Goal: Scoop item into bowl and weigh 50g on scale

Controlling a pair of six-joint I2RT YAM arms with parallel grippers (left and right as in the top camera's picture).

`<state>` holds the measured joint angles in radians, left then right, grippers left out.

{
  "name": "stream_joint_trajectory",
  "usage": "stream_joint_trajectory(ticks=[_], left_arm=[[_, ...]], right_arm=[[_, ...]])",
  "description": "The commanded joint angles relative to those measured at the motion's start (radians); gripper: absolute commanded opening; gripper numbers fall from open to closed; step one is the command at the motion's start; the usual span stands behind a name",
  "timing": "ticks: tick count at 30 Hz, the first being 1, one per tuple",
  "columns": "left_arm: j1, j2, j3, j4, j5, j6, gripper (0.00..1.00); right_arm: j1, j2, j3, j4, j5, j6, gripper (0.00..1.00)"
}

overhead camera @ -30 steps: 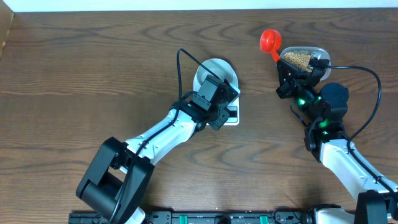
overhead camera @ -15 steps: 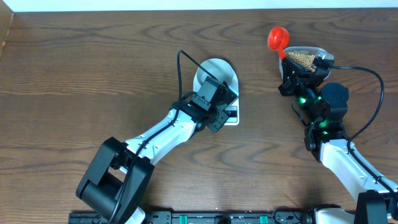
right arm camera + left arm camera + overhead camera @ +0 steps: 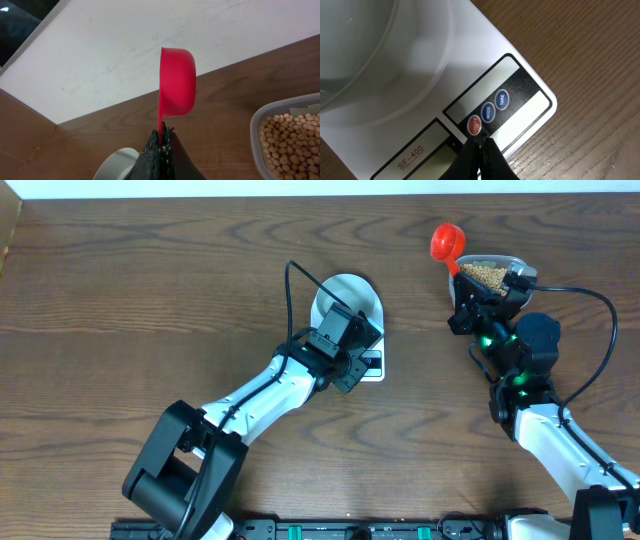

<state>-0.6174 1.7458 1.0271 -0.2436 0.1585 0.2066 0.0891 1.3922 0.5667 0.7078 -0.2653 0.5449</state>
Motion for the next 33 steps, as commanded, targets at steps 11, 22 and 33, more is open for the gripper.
stream_joint_trajectory(ticks=[11,22,33], left_arm=[[-0.001,0.027,-0.003,0.006,0.003,-0.005,0.07],[-0.001,0.048,-0.003,0.059,0.003,-0.005,0.07],[-0.001,0.097,-0.003,0.093,0.014,0.018,0.07]], right_arm=[[-0.003,-0.001,0.016,0.002,-0.031,0.008,0.01],[-0.003,0.000,0.016,-0.001,-0.043,-0.019,0.01],[-0.003,0.000,0.016,-0.001,-0.013,-0.019,0.01]])
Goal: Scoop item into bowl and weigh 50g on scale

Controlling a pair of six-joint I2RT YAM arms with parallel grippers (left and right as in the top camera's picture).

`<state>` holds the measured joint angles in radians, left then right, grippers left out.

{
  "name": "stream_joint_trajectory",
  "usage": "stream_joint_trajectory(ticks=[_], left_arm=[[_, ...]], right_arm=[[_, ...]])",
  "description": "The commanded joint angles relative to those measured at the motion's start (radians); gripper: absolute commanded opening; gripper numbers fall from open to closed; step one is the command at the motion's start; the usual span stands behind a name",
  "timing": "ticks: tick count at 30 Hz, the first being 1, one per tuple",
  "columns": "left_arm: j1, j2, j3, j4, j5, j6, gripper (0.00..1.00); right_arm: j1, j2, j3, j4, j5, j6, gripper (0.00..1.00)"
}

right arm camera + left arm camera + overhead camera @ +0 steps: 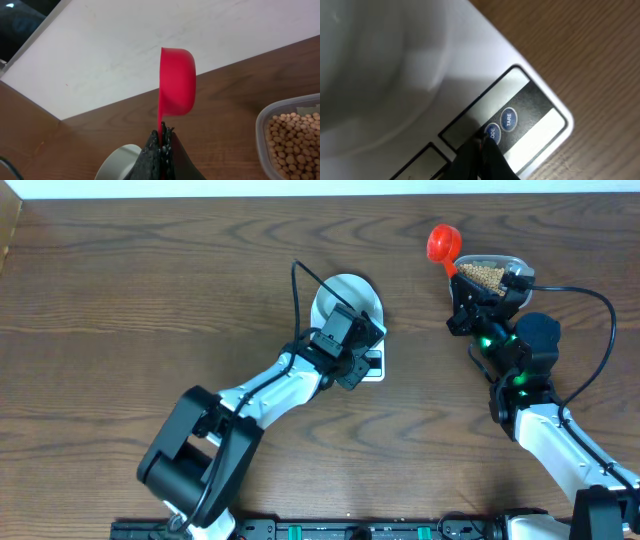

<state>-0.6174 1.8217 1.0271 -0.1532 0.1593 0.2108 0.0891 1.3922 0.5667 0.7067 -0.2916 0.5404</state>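
Observation:
A white bowl [340, 300] stands on the white scale [372, 372]. My left gripper [362, 363] is shut, and its tips [481, 142] rest on the scale's button panel. They cover the red on/off button, just left of the blue MODE button [493, 133] and the TARE button [508, 120]. The bowl's [375, 65] wall fills the left of that view. My right gripper [162, 134] is shut on the handle of the red scoop [177, 82], held in the air with its cup on edge. The scoop [443, 242] hangs beside the clear tub of beans [487, 275].
The tub of beans [292, 140] sits at the back right of the wooden table [150, 300], close to the white far edge [100, 60]. The bowl's rim [117, 162] shows low in the right wrist view. Black cables loop over both arms.
My left gripper's tips were just short of the red on/off button and are now over it, with the camera closer to the scale. The right gripper still holds the scoop, barely shifted.

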Motion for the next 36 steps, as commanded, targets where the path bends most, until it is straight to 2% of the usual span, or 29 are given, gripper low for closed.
stream_joint_trajectory(ticks=[1,33,36], left_arm=[[-0.001,0.021,-0.003,0.003,0.013,0.014,0.07],[-0.001,0.003,0.001,0.008,0.011,0.021,0.07],[-0.001,-0.011,0.001,0.008,-0.022,0.021,0.07]], right_arm=[[-0.003,0.000,0.016,0.000,0.013,-0.015,0.01],[-0.003,0.000,0.016,-0.007,0.013,-0.015,0.01],[-0.003,0.000,0.016,-0.017,0.013,-0.015,0.01]])
